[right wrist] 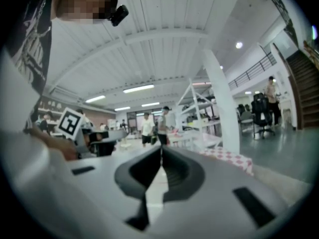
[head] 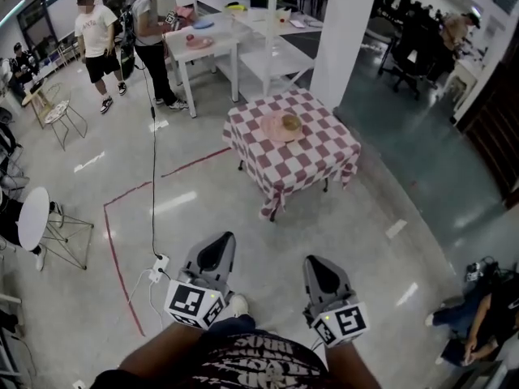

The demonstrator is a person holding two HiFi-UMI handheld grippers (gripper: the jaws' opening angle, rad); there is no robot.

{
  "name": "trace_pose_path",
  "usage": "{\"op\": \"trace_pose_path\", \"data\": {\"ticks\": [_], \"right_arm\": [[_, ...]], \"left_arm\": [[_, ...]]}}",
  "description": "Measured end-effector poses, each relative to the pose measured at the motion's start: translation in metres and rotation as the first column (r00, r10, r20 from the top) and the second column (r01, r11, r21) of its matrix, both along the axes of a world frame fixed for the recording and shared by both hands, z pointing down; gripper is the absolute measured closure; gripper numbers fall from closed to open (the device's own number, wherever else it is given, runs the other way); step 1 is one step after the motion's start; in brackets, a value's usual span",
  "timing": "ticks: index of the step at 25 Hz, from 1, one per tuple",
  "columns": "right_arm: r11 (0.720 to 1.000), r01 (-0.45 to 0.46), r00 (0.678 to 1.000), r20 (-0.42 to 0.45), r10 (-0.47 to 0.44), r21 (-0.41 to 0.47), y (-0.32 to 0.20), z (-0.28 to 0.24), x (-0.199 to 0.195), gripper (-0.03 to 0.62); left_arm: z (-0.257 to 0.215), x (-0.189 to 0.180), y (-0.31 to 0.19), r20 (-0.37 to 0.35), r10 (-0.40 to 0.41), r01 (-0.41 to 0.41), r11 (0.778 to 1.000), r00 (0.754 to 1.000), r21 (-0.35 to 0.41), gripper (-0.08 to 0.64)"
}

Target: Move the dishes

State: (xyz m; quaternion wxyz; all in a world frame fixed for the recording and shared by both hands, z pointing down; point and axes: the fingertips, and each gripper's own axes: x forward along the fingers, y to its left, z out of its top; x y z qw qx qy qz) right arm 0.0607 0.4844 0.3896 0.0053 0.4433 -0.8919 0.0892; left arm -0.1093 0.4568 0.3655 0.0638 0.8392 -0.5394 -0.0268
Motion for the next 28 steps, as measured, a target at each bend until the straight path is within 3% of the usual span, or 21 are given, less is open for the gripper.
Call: {"op": "trace_pose_path", "data": {"ticks": [13,16,18,21,28], "right_arm": [[0.987,-0.121,0.988,-0.080,0.129,0.102,-0.055,-0.030,-0.020,0.558],[0.988,-0.112,0.986,-0.109,0.124,0.109,-0.055,-0.037,-0.033,0.558],[0.990,-0.106,0.990,-0.083,0.113,0.090,-0.056,-0.043,-0.038,0.558],[0.991,-0.110,0.993,-0.041,0.114,0.076,-0.061,-0.051,-0.040,0.558],[0.995,-0.079,0.995,-0.055,0.082,0.058,-0.070,-0.045,-0.051,0.558]], "left_arm": [[-0.003,-0.044,-0.052,-0.021,0.034,-0.033,0.999,0.999,0.043,0.529],[0.003,-0.052,-0.059,-0.041,0.032,-0.032,0.999,0.999,0.010,0.529],[0.006,-0.056,-0.063,-0.070,0.037,-0.038,0.999,0.997,-0.013,0.529],[0.005,-0.056,-0.063,-0.065,0.048,-0.048,0.999,0.997,-0.003,0.529],[0.005,-0.064,-0.072,-0.077,0.027,-0.027,1.000,0.997,-0.004,0.529]]}}
